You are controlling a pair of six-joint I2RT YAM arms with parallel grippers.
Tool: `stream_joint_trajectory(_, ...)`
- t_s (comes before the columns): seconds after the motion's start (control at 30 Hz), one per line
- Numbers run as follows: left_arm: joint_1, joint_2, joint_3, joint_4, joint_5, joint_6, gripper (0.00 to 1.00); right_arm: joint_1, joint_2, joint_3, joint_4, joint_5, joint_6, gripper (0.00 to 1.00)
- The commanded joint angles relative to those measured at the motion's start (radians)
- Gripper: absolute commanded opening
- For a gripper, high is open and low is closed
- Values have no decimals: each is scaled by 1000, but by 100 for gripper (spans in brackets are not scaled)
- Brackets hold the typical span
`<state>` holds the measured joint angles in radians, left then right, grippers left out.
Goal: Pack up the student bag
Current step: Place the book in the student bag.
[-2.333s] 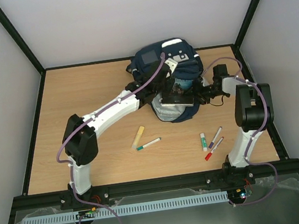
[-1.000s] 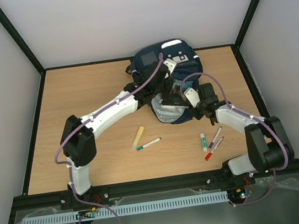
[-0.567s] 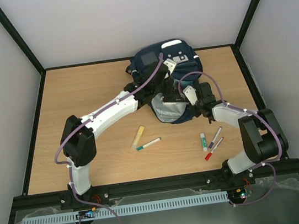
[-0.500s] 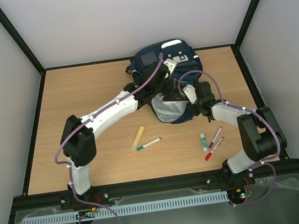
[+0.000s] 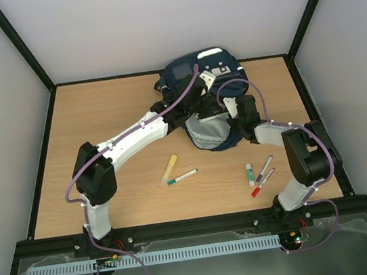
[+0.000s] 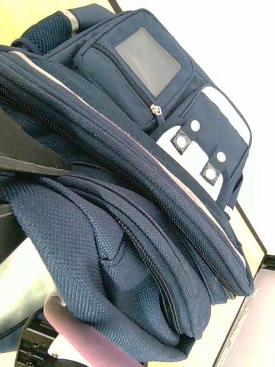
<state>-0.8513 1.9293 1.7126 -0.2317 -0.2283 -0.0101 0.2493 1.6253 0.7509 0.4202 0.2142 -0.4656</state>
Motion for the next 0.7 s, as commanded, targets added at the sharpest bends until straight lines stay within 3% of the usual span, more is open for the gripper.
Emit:
stream_joint_trajectory(0.0,-5,-110,10,98,17,-31,2,6,32,4,183,-8,34,21)
stream_joint_trajectory(0.17,-5,-113,8,96,11,-27,2,11,54,24,141,-54,37,24)
stream_joint_trajectory(0.47,-1,-117,7,94,10,-23,2,14,-184,-113,-67,-369,-189,31)
stream_joint_trajectory(0.67,2,-130,1,99,23,-36,2,38,-195,-95,-150,-385,-272,14)
